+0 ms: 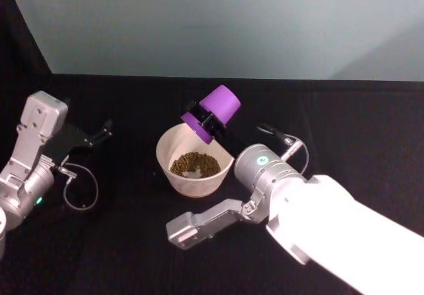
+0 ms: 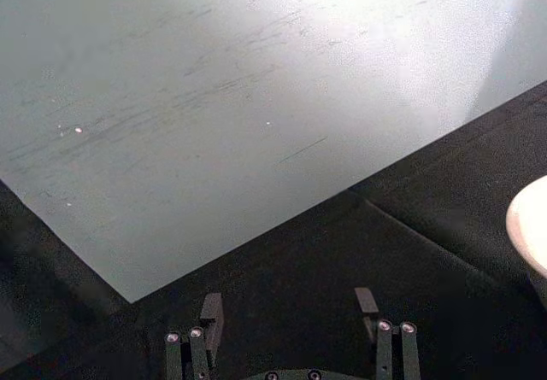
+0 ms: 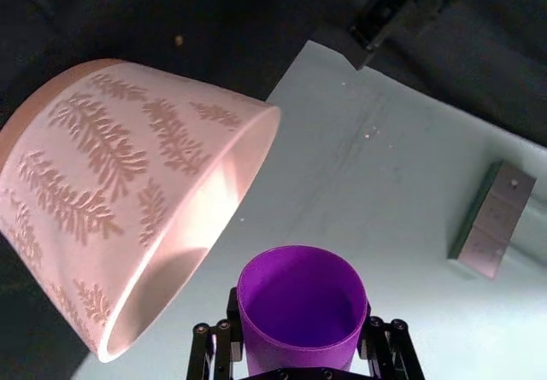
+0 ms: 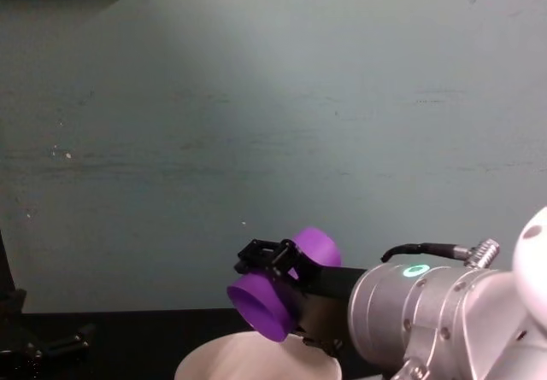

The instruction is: Pick up the cup and pour the mung beans from the cup into the bowl.

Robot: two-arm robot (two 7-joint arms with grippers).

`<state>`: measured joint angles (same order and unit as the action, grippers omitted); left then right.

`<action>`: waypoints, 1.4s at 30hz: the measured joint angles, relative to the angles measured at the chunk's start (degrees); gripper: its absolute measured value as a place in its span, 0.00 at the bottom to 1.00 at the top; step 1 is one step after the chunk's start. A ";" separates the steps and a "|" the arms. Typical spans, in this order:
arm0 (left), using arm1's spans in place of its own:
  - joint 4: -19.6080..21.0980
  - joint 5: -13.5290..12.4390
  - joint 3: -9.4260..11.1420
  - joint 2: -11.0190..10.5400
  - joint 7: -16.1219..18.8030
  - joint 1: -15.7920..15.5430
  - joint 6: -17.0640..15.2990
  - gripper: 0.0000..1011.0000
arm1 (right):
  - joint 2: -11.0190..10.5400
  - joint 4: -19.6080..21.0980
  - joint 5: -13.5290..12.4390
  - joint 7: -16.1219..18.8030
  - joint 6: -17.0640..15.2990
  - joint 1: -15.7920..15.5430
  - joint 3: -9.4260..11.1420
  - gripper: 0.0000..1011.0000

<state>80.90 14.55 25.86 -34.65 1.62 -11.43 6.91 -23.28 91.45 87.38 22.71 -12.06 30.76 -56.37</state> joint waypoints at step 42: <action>0.00 0.00 0.00 0.00 0.00 0.00 0.00 0.99 | 1.24 2.69 -7.32 -3.73 -2.25 -3.78 5.97 0.72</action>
<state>80.90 14.55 25.87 -34.65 1.62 -11.43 6.91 -22.04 94.14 80.06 18.98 -14.31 26.98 -50.40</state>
